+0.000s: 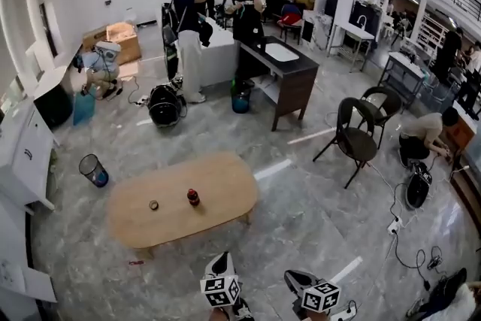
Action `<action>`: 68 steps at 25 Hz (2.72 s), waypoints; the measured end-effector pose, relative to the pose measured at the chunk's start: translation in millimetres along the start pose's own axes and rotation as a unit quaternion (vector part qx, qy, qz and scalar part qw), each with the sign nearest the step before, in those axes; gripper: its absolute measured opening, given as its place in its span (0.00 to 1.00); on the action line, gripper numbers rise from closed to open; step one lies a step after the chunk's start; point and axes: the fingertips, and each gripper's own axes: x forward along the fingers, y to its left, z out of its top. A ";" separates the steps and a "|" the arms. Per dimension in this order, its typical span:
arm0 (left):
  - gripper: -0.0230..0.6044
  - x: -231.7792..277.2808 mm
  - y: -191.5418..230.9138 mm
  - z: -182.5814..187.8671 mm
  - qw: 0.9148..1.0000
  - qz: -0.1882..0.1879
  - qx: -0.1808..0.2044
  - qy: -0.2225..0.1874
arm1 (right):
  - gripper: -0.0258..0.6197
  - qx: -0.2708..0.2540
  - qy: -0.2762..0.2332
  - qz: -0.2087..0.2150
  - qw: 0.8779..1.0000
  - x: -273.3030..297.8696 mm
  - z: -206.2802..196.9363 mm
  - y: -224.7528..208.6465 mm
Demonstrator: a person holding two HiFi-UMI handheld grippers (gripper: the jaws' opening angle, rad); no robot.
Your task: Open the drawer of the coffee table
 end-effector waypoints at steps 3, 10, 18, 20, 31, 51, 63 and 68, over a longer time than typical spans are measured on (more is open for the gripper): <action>0.05 18.0 13.9 -1.5 1.000 0.026 -0.017 0.000 | 0.06 -0.025 0.018 0.011 0.999 10.8 6.3 -3.0; 0.05 41.9 20.3 15.2 0.999 0.039 -0.029 -0.020 | 0.06 -0.035 0.028 0.032 0.999 47.1 32.6 -13.5; 0.05 15.7 50.2 14.6 0.993 0.109 -0.044 -0.022 | 0.06 -0.058 0.070 0.089 0.992 88.5 44.6 -12.7; 0.05 9.7 53.5 12.9 0.990 0.130 -0.041 -0.023 | 0.06 -0.074 0.082 0.101 0.989 95.6 48.4 -18.2; 0.05 4.7 9.4 14.2 0.969 0.233 -0.061 -0.046 | 0.06 -0.130 0.105 0.142 0.976 105.0 98.2 -99.9; 0.05 29.8 64.4 -42.7 0.965 0.262 -0.034 -0.010 | 0.06 -0.171 0.155 0.129 0.964 179.5 58.8 -197.4; 0.05 73.0 189.1 -116.7 0.953 0.300 -0.011 -0.024 | 0.06 -0.190 0.153 0.138 0.960 306.5 -25.7 -239.7; 0.05 123.9 237.9 -186.2 0.953 0.302 -0.003 -0.017 | 0.06 -0.207 0.156 0.147 0.955 380.4 -88.0 -275.2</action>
